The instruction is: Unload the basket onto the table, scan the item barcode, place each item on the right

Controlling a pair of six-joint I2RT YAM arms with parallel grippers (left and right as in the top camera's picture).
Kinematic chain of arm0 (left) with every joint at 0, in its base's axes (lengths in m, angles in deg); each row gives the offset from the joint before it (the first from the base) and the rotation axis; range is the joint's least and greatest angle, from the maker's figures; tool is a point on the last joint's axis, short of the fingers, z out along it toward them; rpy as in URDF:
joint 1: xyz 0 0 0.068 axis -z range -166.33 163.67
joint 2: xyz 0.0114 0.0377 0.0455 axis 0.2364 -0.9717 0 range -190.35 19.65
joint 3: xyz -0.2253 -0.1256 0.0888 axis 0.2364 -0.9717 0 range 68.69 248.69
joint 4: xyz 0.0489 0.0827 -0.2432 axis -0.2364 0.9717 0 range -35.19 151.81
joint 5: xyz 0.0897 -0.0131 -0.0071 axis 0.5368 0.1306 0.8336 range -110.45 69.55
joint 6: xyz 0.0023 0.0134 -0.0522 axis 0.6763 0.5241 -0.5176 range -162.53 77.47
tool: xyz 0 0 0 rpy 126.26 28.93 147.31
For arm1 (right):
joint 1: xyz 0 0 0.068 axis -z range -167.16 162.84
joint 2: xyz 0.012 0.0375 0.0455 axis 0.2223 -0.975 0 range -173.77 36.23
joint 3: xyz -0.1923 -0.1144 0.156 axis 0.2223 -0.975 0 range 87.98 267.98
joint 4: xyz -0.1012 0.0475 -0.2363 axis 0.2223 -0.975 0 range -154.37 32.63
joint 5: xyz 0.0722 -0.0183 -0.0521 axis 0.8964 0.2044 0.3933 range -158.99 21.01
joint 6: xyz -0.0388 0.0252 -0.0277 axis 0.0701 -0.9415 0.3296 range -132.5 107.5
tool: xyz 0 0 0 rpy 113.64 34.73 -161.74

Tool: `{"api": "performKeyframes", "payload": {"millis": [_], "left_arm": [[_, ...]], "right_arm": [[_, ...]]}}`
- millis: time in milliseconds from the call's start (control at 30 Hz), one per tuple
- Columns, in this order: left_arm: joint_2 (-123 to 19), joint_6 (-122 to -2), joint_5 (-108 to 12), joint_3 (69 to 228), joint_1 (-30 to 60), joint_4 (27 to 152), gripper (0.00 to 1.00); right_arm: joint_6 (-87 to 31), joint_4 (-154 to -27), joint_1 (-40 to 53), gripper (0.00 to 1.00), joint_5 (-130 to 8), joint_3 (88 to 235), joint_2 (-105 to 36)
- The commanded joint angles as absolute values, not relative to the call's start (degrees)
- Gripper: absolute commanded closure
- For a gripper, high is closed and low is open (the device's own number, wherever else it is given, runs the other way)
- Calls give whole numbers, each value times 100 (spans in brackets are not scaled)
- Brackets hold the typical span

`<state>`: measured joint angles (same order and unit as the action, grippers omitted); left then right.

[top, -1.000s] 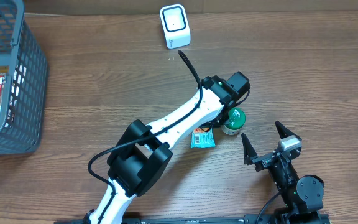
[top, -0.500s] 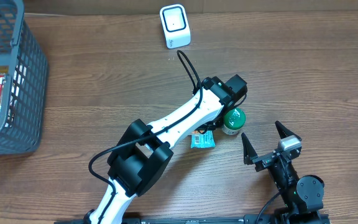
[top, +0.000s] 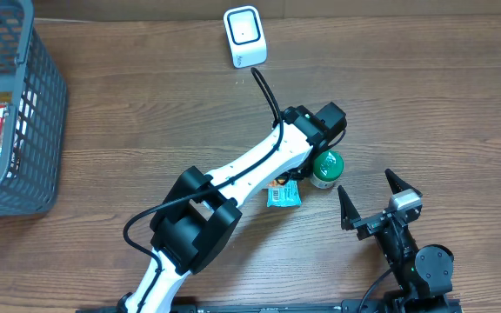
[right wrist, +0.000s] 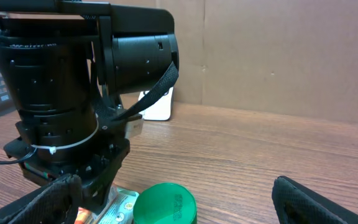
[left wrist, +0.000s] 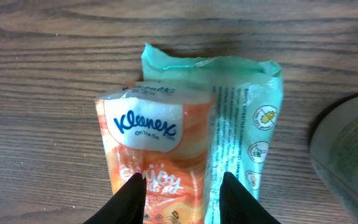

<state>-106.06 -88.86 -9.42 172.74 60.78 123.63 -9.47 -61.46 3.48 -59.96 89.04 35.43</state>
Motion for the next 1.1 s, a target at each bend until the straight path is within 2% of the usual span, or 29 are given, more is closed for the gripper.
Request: {"api": "performKeyframes", "payload": {"millis": [0,267,700,967,1067], "left_arm": [[-10667,-8733,-844,17418,6087,12356,69],[-10669,-8779,-802,17256,6113,12183,71],[-10669,-8835,-798,17180,6148,12140,80],[-10669,-9037,-800,16730,6148,11906,80],[-10669,-9034,-800,16706,6140,11904,89]], "right_arm": [[-951,-6118,359,0,-5991,8842,3602],[-951,-6118,359,0,-5991,8842,3602],[-951,-6118,359,0,-5991,8842,3602],[-951,-6118,359,0,-5991,8842,3602],[-951,-6118,359,0,-5991,8842,3602]]}}
